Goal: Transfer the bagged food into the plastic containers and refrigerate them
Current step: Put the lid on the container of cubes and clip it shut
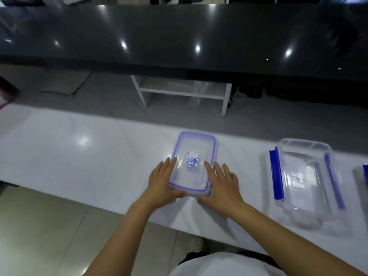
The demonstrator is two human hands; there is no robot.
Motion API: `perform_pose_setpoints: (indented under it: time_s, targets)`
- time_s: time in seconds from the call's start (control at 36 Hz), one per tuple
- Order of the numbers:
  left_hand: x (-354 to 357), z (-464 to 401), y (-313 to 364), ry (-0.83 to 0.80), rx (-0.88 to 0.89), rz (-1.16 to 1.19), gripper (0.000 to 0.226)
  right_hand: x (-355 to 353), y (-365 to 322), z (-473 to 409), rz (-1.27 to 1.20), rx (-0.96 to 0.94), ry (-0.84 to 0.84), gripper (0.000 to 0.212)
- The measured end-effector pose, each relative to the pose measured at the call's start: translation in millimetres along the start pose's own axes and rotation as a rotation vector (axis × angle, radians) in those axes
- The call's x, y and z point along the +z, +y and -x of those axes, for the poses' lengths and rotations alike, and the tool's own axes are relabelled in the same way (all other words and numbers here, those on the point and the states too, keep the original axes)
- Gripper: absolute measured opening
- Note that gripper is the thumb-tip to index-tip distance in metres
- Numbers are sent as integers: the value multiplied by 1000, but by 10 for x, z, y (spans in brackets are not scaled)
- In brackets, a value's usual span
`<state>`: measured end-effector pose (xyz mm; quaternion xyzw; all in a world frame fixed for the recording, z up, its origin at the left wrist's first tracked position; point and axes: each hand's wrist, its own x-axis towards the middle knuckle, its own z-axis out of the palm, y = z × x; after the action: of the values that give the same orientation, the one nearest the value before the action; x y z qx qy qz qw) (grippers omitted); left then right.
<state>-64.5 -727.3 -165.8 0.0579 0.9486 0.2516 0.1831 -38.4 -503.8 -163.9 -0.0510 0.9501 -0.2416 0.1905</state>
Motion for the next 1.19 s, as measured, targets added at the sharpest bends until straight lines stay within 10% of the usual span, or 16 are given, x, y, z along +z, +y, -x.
perform_pose_setpoints:
  time_s: [0.56,1.19]
  targets:
    - [-255,356,1026,193,245,208,104,-805,185,749,-172,4,320,105]
    - [1906,591,4335,-33,481,195,84,-2085,3495,2940,-170,199,326,102]
